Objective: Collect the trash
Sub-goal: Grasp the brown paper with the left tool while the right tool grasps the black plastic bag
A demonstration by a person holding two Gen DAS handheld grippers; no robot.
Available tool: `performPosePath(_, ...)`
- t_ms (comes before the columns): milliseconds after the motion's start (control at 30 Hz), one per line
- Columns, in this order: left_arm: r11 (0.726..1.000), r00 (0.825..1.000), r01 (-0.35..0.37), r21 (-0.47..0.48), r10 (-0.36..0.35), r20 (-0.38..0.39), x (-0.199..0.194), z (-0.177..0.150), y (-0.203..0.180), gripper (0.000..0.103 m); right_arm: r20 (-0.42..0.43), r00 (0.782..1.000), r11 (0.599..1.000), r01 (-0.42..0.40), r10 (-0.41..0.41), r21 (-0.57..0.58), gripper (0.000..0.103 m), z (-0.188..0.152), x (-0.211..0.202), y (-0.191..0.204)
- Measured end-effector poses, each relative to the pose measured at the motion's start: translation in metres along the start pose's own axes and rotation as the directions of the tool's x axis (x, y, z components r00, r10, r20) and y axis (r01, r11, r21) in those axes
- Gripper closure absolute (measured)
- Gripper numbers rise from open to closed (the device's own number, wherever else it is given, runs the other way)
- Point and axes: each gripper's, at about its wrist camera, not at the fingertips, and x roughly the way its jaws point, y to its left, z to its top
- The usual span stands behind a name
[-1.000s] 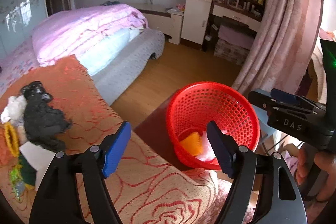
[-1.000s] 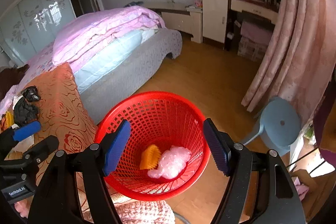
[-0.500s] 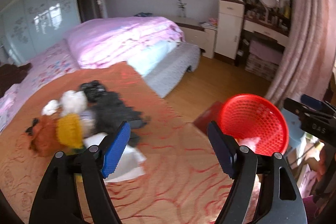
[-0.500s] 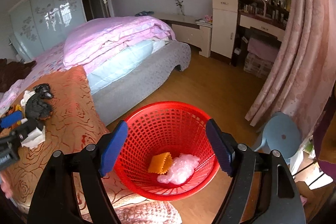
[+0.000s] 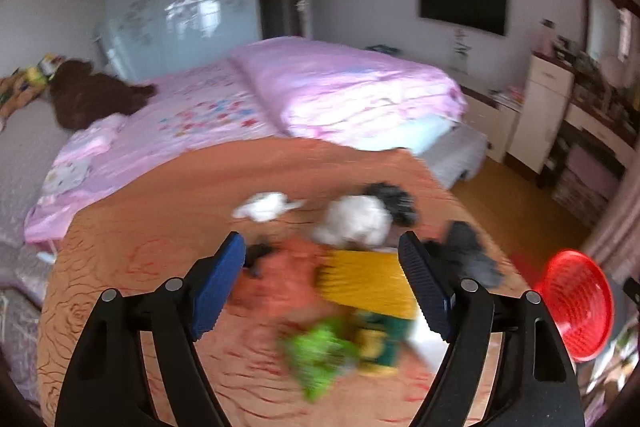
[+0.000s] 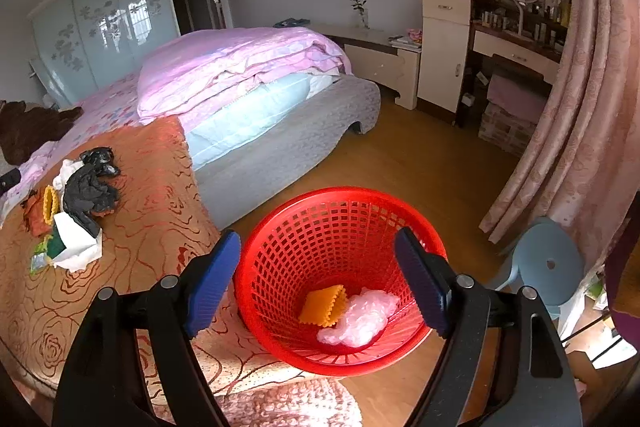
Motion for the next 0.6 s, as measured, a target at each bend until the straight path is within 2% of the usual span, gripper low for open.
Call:
performPosePath(133,0.998,0.998,-0.029,-0.049,0.026,-0.052,0.023,0.0,0.035,0.026,-0.012,1.0,1.0,-0.006,0.006,-0.013,0.026,-0.003,0.004,0.007)
performPosePath(267,0.997,0.994,-0.004,-0.082,-0.005,-0.114,0.05,-0.004,0.053,0.026,-0.028,1.0,1.0,-0.012,0.012,-0.022,0.026,-0.006,0.008,0.013)
performPosePath(433,0.991,0.977,0.073,-0.11,-0.094,-0.192,0.077,-0.015,0.056,0.026,-0.044,0.999,0.999,-0.018,0.016,-0.034,0.026,-0.009,0.012,0.021)
performPosePath(600,0.991,0.978,0.089,-0.099,-0.106,-0.181,0.082,-0.024,0.047,0.027,-0.057,0.998,0.998,-0.036,0.033,-0.043,0.026,-0.011,0.014,0.026)
